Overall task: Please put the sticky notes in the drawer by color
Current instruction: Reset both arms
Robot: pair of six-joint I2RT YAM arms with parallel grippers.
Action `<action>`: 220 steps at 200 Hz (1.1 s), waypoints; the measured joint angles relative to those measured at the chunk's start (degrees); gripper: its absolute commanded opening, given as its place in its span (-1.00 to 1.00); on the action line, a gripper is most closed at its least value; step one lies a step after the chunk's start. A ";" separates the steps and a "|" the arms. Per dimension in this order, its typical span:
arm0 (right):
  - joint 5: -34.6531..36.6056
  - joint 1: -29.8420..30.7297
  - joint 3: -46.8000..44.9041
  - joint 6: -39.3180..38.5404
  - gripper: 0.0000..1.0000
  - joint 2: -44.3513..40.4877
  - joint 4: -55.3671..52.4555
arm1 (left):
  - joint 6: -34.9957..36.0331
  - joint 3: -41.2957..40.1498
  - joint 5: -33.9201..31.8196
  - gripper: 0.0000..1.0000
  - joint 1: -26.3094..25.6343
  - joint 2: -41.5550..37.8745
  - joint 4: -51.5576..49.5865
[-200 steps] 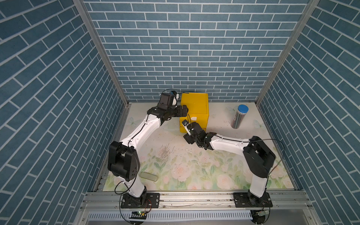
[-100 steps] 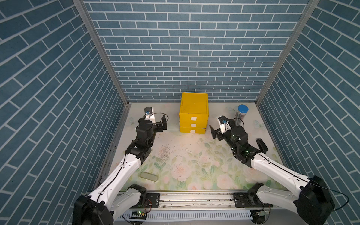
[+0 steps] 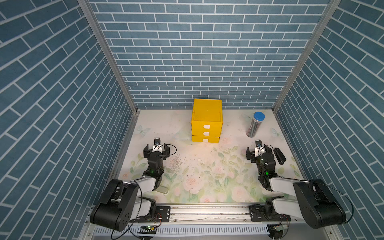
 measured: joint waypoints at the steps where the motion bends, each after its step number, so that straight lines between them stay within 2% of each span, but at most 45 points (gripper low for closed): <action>1: -0.07 -0.11 -0.02 0.02 0.99 0.07 0.22 | 0.13 0.00 0.11 1.00 0.13 0.17 0.20; 24: -0.11 -2.84 -0.09 0.07 0.99 0.55 5.05 | 0.92 0.02 1.73 1.00 2.36 0.83 3.04; 46: -0.42 -5.01 -0.13 1.25 0.99 -1.09 5.20 | 0.90 -0.11 2.86 1.00 3.96 0.22 5.44; 83: -1.18 -5.77 -3.41 5.03 0.99 -7.96 4.76 | 0.07 1.27 6.71 1.00 5.97 0.24 4.46; 112: -1.57 -7.91 -4.52 5.90 0.99 -9.27 4.61 | -0.68 3.48 8.37 1.00 8.48 1.90 2.99; 152: -4.72 -9.60 -4.98 8.04 0.99 -9.42 5.03 | -2.73 -1.09 12.68 1.00 8.98 -2.91 5.29; 176: -4.83 -9.79 -5.77 8.22 0.99 -5.92 10.60 | -3.45 -0.35 15.21 1.00 10.69 -1.53 4.83; 220: -7.52 -10.05 -2.75 8.22 0.99 9.55 19.80 | -5.64 2.38 17.90 1.00 11.15 1.92 4.87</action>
